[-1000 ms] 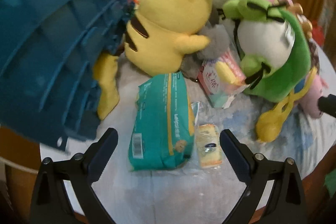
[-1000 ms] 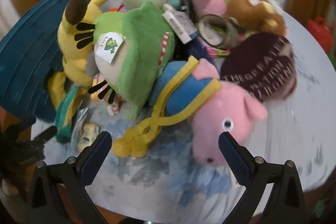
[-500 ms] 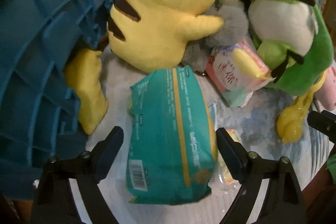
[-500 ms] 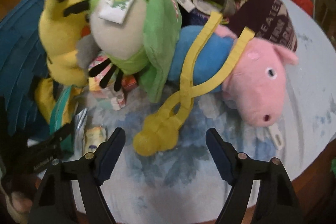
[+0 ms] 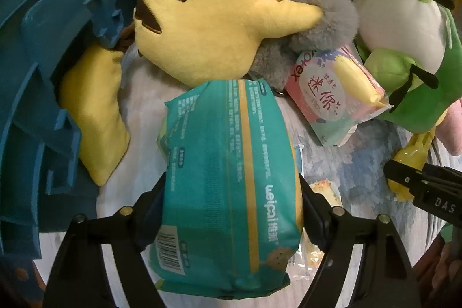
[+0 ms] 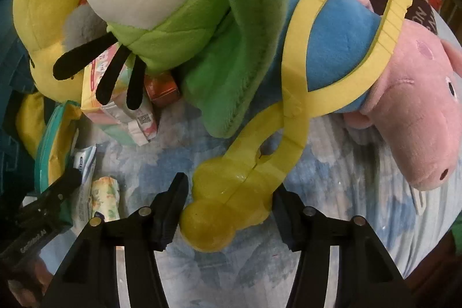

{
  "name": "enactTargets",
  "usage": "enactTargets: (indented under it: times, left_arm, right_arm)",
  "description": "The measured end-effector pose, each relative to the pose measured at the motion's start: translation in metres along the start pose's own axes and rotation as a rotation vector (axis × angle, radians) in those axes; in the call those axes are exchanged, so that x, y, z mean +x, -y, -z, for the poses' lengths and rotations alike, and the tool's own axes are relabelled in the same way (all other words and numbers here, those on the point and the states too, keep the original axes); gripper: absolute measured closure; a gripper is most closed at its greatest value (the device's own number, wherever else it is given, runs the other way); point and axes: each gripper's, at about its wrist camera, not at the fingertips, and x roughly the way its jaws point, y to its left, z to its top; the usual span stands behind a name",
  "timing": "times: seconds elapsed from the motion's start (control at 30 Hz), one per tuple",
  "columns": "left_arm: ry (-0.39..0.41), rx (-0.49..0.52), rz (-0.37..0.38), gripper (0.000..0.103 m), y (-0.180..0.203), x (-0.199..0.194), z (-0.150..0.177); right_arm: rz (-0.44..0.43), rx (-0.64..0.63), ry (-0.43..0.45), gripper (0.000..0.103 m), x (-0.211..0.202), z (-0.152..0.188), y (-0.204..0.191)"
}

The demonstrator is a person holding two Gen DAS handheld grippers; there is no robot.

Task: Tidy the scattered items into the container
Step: 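Lift the teal wipes pack and yellow clip and carry them over the blue crate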

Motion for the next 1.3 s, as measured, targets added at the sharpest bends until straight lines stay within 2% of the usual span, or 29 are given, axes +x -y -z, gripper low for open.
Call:
enactTargets:
  times: [0.27, 0.33, 0.4, 0.6, 0.77, 1.1, 1.3]
  left_arm:
    - [-0.024, -0.006, -0.011, 0.020, 0.003, 0.009, -0.009]
    - [-0.020, -0.001, -0.014, 0.024, 0.004, 0.006, -0.008]
    - [-0.016, -0.001, 0.006, 0.032, 0.007, -0.004, -0.002]
    - [0.037, 0.026, 0.076, 0.033, 0.025, -0.050, 0.015]
    - [0.094, 0.057, 0.095, 0.033, 0.045, -0.087, 0.011]
    - [0.212, 0.095, 0.079, 0.033, 0.068, -0.146, -0.012]
    - [0.289, 0.072, 0.066, 0.033, 0.065, -0.181, -0.025]
  right_arm:
    - [-0.006, 0.020, 0.022, 0.045, 0.005, -0.004, 0.006]
    - [-0.005, 0.005, 0.017, 0.050, 0.005, -0.004, 0.004]
    - [-0.006, -0.022, 0.003, 0.052, 0.004, -0.001, 0.001]
    - [-0.039, -0.044, 0.013, 0.052, -0.020, 0.029, 0.011]
    - [-0.065, -0.026, 0.044, 0.052, -0.045, 0.041, 0.025]
    - [-0.077, -0.070, 0.181, 0.052, -0.119, 0.016, 0.029]
    - [-0.090, -0.133, 0.238, 0.052, -0.153, -0.013, 0.020]
